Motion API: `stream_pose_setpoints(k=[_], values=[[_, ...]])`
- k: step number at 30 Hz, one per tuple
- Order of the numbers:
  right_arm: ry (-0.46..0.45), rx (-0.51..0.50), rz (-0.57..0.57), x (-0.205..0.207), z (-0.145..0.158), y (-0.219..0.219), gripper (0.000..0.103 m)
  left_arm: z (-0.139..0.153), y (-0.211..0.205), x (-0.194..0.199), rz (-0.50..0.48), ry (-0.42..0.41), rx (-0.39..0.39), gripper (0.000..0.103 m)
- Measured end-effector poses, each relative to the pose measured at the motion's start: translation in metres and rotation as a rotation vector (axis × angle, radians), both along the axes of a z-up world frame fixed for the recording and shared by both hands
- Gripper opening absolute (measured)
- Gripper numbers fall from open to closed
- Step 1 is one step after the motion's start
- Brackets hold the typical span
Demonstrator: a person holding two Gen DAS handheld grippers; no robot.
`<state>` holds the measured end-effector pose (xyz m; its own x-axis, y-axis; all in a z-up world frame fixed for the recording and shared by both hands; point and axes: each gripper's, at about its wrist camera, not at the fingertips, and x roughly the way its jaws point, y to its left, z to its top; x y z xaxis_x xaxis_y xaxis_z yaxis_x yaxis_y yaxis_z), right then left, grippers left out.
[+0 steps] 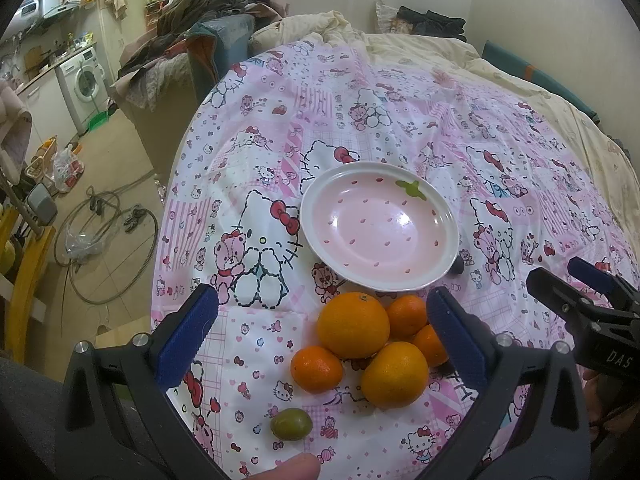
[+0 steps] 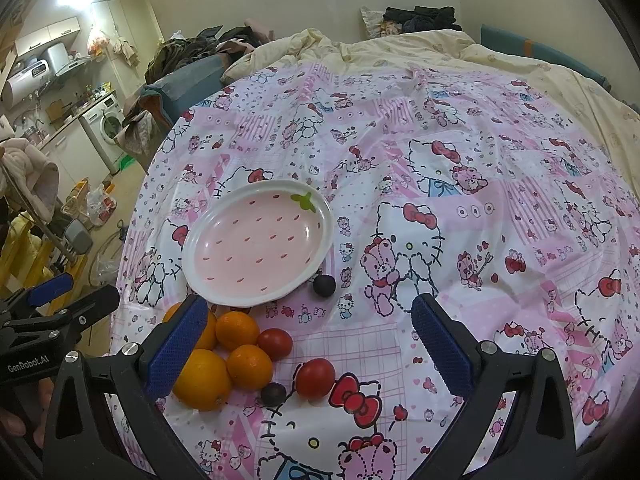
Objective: Organize fruits
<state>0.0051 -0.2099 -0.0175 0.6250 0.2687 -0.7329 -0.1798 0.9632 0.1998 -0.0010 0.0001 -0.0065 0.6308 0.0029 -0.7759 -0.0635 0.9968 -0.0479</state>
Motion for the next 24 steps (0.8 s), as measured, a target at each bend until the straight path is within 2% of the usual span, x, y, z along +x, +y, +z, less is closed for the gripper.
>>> stream_pose_setpoints(k=[24], values=[[-0.003,-0.005,0.006,-0.0004,0.0007,0.0020,0.103,-0.0025,0.0014,0.0005,0.002,0.002,0.000,0.103]])
